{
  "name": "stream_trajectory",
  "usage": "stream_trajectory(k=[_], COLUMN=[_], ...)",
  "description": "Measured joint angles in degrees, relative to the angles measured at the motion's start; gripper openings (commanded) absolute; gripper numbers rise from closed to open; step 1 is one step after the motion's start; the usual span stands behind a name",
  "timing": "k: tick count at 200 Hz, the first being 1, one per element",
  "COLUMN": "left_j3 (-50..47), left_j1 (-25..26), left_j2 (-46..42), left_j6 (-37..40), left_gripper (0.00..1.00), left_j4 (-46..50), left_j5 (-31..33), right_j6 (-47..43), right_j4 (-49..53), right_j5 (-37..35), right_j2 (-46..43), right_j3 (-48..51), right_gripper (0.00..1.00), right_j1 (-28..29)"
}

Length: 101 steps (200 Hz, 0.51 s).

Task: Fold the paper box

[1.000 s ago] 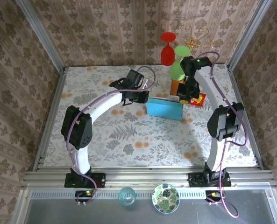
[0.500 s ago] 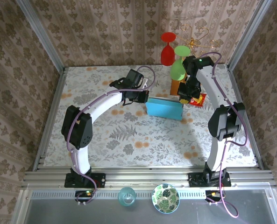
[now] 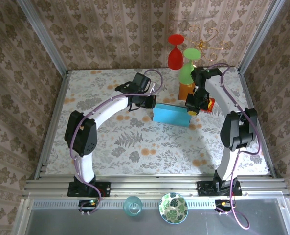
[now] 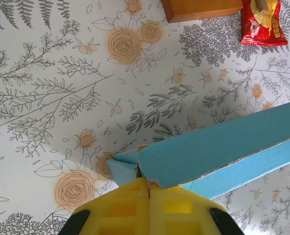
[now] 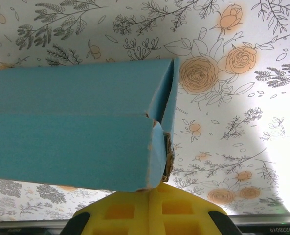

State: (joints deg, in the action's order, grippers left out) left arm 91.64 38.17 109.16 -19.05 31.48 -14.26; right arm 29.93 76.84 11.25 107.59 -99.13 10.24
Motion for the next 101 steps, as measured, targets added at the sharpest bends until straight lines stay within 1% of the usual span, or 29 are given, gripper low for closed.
stream_trajectory(k=[29,52,70,77,85,101], left_j3=[-0.3,-0.7,-1.0,-1.1,-1.3,-1.5], left_j1=[0.0,0.0,0.0,0.0,0.0,0.0], left_j2=[0.0,0.0,0.0,0.0,0.0,0.0], left_j6=[-0.5,-0.7,-0.7,-0.7,-0.7,-0.7], left_gripper=[0.01,0.00,0.00,0.00,0.00,0.00], left_j4=[-0.5,-1.3,-2.1,-2.3,-2.6,-3.0], left_j5=[-0.3,-0.3,-0.3,-0.3,-0.2,-0.1], right_j6=[-0.4,-0.9,-0.8,-0.9,-0.3,1.2], right_j4=[-3.5,-5.1,-6.5,-6.9,-7.3,-8.5], right_j5=[0.4,0.4,0.4,0.5,0.9,2.1], right_j2=[-3.3,-4.7,-5.7,-6.3,-7.1,-9.2], right_j3=[4.4,5.9,6.0,6.0,6.0,6.0], right_gripper=[0.00,0.00,0.18,0.24,0.28,0.33], right_j1=[0.1,0.2,0.3,0.3,0.3,0.1])
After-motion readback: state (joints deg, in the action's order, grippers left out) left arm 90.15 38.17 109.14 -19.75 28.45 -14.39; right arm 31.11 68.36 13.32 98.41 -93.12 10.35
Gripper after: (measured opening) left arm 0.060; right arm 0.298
